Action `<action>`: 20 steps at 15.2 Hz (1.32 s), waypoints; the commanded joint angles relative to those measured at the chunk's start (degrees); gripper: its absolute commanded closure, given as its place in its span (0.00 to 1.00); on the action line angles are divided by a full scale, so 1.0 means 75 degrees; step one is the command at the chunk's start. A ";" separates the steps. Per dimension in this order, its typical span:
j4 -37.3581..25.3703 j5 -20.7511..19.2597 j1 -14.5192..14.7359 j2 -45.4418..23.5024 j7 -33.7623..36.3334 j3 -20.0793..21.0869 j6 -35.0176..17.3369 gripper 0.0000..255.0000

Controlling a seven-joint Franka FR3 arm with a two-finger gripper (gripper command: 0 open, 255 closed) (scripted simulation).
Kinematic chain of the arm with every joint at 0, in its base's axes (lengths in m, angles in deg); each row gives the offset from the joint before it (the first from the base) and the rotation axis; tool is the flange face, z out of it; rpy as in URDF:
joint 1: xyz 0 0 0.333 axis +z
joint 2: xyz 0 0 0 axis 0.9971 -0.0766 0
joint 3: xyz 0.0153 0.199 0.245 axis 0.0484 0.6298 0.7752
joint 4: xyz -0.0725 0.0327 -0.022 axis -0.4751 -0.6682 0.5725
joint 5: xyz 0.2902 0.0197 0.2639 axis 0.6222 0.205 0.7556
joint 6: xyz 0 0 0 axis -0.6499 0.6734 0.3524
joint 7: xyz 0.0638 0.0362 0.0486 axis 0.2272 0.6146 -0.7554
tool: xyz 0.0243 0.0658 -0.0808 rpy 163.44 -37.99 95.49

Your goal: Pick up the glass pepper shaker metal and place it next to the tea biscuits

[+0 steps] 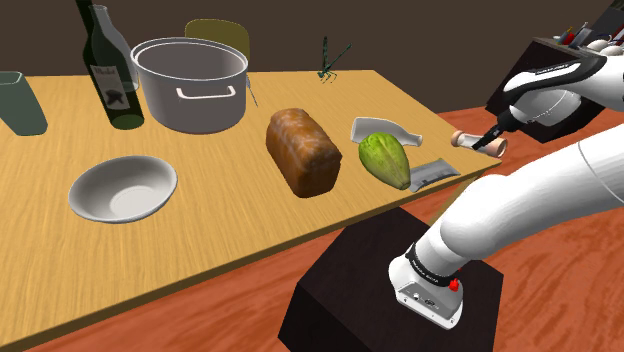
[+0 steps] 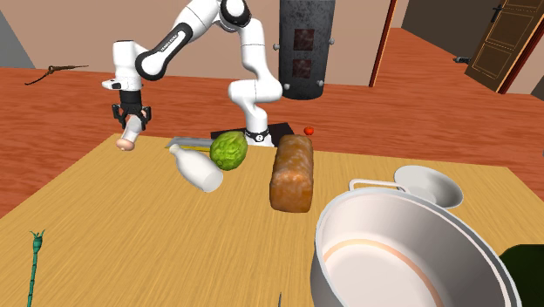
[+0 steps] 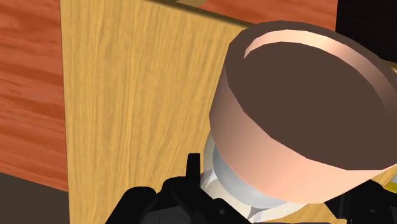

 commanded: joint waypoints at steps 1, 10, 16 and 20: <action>0.0005 0.0004 0.0017 -0.0005 -0.0004 -0.0019 -0.0016 1.00; 0.0005 0.0004 0.0016 -0.0005 -0.0004 -0.0019 -0.0015 0.00; -0.0301 -0.0396 -0.1269 0.0583 0.0299 0.1370 0.1006 0.00; -0.0301 -0.0398 -0.1268 0.0584 0.0301 0.1369 0.1006 0.00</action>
